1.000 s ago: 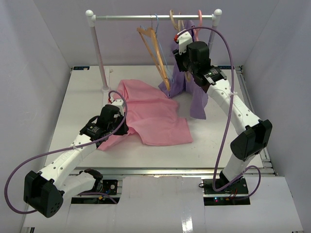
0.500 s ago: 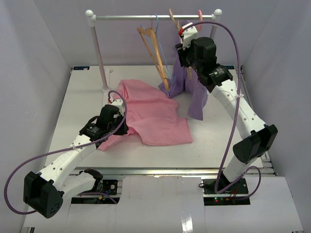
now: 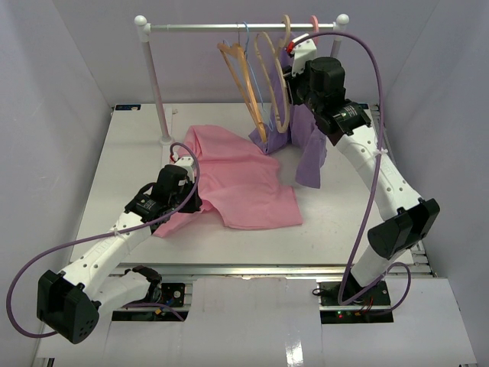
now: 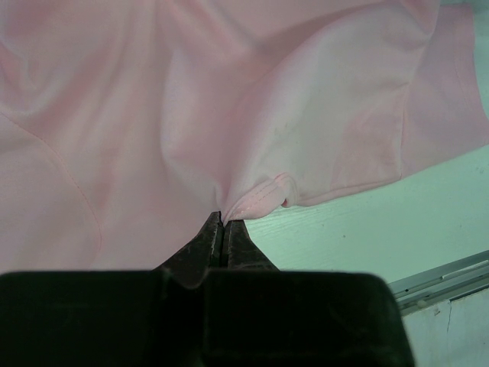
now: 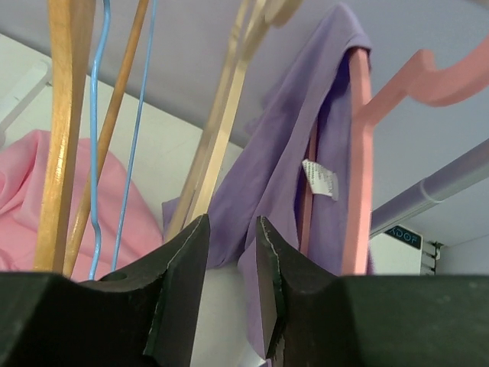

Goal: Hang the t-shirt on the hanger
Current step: Pick up the hanger from the clothesline.

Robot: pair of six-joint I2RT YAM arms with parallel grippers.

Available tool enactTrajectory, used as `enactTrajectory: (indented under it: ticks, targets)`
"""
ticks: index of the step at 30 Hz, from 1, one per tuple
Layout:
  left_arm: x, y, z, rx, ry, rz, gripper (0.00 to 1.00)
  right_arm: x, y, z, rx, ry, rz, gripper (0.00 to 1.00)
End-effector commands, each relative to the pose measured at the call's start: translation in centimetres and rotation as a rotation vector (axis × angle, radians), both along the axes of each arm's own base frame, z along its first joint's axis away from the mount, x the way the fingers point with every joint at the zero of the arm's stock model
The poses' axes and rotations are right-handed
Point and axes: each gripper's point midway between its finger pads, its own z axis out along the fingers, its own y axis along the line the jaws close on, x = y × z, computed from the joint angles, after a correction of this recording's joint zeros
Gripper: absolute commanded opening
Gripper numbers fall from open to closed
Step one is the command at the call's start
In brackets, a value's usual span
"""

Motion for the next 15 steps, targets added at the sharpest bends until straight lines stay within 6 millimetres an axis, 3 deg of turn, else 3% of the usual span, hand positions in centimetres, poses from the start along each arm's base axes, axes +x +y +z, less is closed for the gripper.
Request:
enactTrajectory:
  ticks: [1, 5, 15]
  targets:
    - [0.1, -0.2, 0.8, -0.016, -0.033, -0.005, 0.00, 1.0, 0.0, 0.4, 0.011, 0.018, -0.025, 0.46]
    - [0.1, -0.2, 0.7, -0.017, -0.032, -0.006, 0.00, 1.4, 0.4, 0.7, 0.039, 0.025, -0.024, 0.52]
    - [0.0, -0.2, 0.7, -0.019, -0.032, -0.008, 0.00, 2.0, 0.3, 1.9, 0.036, -0.006, -0.037, 0.54]
